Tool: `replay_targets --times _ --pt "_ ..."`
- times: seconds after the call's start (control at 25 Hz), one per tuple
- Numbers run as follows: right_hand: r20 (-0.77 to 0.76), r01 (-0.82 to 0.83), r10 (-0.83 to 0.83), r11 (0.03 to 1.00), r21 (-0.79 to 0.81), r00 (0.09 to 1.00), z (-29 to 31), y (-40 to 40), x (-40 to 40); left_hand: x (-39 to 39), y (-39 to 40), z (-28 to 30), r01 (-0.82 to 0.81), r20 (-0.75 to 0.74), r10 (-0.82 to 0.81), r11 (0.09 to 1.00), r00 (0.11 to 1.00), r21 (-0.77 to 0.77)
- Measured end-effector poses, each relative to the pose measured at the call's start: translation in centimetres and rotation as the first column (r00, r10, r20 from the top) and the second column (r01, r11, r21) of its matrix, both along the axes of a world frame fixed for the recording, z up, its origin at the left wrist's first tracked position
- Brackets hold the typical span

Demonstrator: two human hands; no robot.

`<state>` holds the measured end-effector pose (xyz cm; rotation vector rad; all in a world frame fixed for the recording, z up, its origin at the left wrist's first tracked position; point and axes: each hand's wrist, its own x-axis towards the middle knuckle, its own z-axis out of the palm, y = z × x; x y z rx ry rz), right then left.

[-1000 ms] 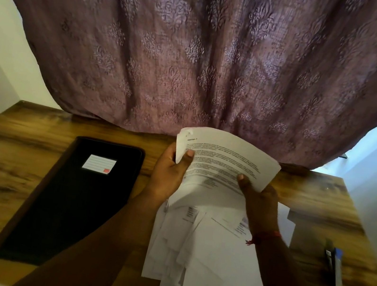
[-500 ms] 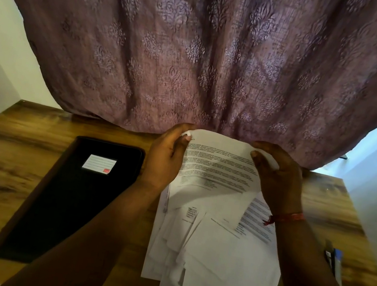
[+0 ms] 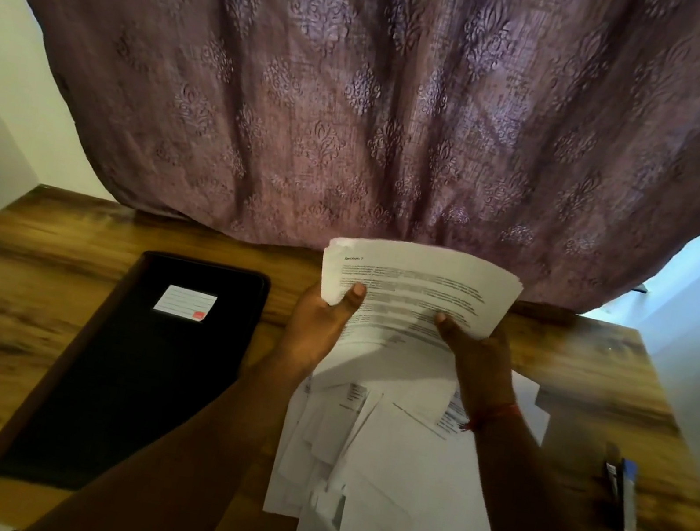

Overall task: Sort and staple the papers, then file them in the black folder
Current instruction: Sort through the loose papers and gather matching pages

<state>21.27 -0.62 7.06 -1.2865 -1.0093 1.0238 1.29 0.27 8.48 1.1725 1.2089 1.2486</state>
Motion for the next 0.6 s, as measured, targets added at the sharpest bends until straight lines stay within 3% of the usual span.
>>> replay_targets --times 0.2,0.6 --pt "-0.111 0.053 -0.043 0.995 0.086 0.993 0.4 -0.2 -1.1 -0.6 0.3 0.8 -0.020 0.047 0.020 1.000 0.999 -0.014" --pt "-0.071 0.105 -0.109 0.992 -0.066 0.991 -1.5 -1.9 -3.2 0.2 -1.1 -0.3 0.005 0.024 -0.003 0.998 1.000 -0.062"
